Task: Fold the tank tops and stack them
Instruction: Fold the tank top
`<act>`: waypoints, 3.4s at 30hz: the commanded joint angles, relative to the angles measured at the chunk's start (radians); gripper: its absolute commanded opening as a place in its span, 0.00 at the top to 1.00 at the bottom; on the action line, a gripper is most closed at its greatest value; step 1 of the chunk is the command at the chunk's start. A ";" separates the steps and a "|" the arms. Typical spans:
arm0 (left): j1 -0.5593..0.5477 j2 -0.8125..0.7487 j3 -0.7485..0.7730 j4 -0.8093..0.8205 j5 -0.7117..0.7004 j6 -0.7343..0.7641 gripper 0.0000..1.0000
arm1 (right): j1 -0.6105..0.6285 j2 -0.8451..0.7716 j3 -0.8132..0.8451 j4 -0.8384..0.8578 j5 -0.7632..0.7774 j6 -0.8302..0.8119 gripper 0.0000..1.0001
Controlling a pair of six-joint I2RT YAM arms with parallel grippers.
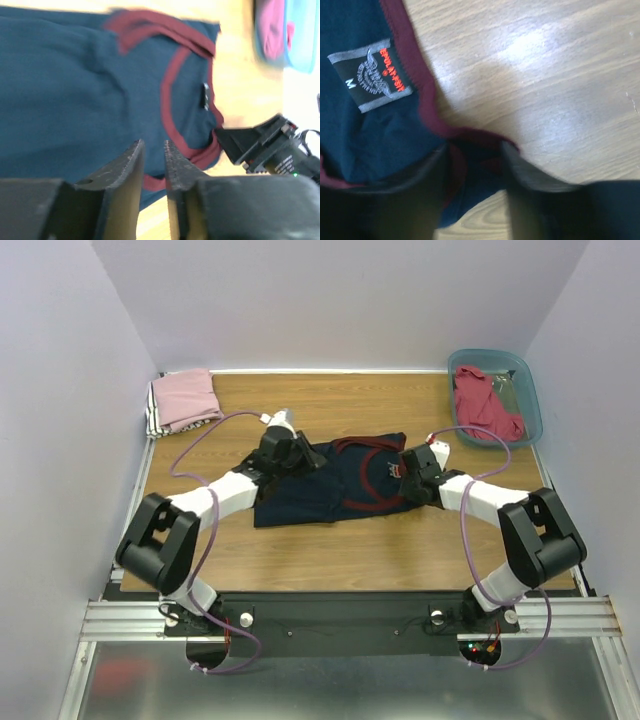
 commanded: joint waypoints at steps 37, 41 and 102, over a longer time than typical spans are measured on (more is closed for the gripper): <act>0.540 0.129 0.197 -0.282 0.160 0.257 0.50 | 0.793 0.522 0.933 -0.186 0.097 -0.029 0.41; 0.568 0.100 0.189 -0.286 0.159 0.266 0.50 | 0.805 0.613 1.019 -0.193 0.109 -0.044 0.42; 0.415 -0.061 -0.253 -0.078 -0.045 0.020 0.52 | 0.882 0.432 0.636 -0.193 0.020 -0.044 0.56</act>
